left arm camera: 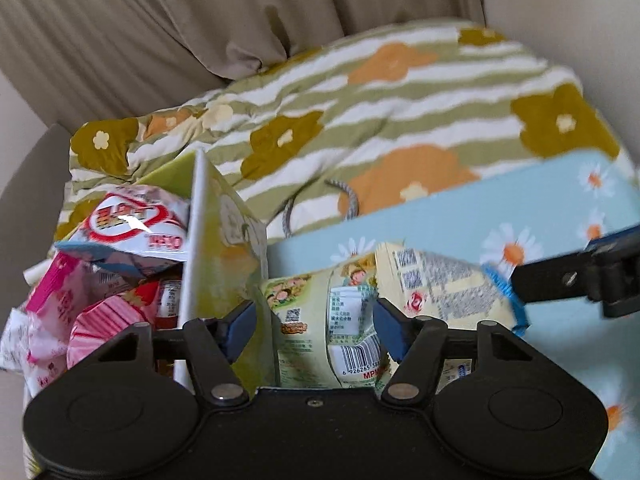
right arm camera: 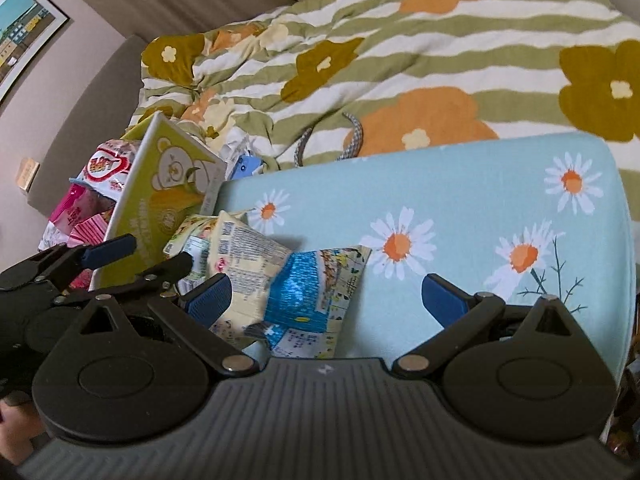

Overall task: Organize snacks
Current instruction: 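Grasp the yellow cartoon bag with the left gripper while the right grasps the blue-yellow bag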

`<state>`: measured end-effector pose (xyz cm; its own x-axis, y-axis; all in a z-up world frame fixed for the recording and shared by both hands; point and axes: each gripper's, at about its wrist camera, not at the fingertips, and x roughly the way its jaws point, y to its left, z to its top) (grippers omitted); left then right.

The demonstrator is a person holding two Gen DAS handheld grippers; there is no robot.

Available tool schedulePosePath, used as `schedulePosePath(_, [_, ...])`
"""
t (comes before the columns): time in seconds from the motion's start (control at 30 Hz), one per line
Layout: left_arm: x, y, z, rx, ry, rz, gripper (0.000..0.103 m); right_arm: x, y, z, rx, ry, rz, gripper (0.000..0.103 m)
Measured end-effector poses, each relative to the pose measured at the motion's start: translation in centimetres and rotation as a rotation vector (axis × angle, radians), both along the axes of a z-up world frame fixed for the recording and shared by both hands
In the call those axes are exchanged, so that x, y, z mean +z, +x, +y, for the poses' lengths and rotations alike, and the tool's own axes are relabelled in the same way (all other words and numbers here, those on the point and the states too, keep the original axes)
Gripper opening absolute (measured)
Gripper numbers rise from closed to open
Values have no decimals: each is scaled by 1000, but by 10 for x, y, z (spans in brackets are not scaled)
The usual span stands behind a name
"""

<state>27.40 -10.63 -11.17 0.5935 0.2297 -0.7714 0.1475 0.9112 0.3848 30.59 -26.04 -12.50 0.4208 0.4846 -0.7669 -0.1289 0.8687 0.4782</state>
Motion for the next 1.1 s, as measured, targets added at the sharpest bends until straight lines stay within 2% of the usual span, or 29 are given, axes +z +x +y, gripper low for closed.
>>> schedulePosePath(0.07, [-9, 5, -3, 10, 22, 32, 69, -4, 2, -2, -6, 8, 13, 103])
schedulePosePath(0.27, [-20, 13, -3, 32, -29, 78, 70, -14, 4, -4, -5, 40, 46, 103])
schedulePosePath(0.43, [-28, 20, 3, 59, -89, 106, 70, -28, 5, 1, -22, 93, 93, 103])
schedulePosePath(0.6, [-37, 27, 15, 112, -197, 143, 68, -38, 9, 2, -60, 117, 148, 103])
schedulePosePath(0.7, [-41, 25, 17, 117, -212, 147, 67, -47, 8, 2, -84, 145, 197, 103])
schedulePosePath(0.77, [-40, 23, 17, 106, -222, 151, 59, -52, 8, 1, -93, 167, 221, 103])
schedulePosePath(0.93, [-37, 9, 15, 99, -222, 164, 57, -54, 8, -2, -97, 193, 216, 103])
schedulePosePath(1.1, [-33, -9, 18, 122, -228, 170, 57, -52, 7, 4, -63, 165, 198, 103])
